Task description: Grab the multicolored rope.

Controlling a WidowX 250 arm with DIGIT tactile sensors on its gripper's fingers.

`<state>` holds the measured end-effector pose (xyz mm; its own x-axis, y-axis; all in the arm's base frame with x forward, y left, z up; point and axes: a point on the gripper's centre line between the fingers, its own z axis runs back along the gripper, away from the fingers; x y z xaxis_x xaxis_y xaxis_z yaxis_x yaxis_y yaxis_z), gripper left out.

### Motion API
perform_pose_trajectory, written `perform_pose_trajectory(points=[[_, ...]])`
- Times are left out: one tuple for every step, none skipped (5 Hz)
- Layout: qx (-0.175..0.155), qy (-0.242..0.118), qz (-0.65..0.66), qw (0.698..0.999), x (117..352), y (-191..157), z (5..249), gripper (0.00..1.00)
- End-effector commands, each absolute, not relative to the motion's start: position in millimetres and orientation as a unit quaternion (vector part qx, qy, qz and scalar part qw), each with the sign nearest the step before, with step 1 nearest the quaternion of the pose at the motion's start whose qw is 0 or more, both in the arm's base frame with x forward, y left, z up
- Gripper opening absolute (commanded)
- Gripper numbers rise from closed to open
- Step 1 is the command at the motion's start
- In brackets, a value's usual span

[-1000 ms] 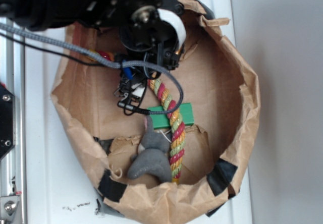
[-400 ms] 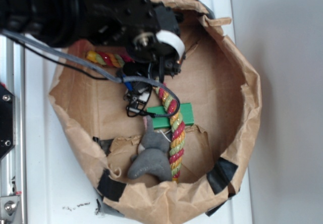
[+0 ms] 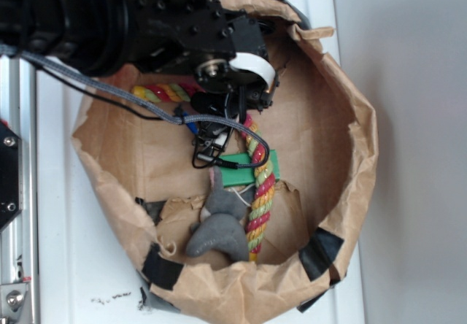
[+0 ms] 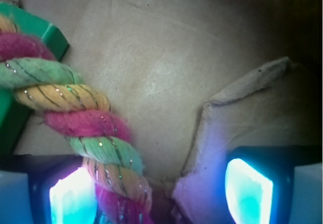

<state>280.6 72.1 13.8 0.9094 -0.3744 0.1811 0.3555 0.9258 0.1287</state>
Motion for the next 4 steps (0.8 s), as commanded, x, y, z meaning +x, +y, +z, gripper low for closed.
perform_pose_trajectory(points=[[0.044, -0.090, -0.186, 0.977, 287.8, 69.8, 10.4, 1.00], [0.044, -0.086, -0.184, 0.978, 287.0, 70.3, 9.9, 0.83], [0.042, -0.085, -0.178, 0.979, 287.3, 70.3, 10.3, 0.00], [0.041, -0.085, -0.179, 0.979, 285.8, 71.0, 11.3, 0.00]])
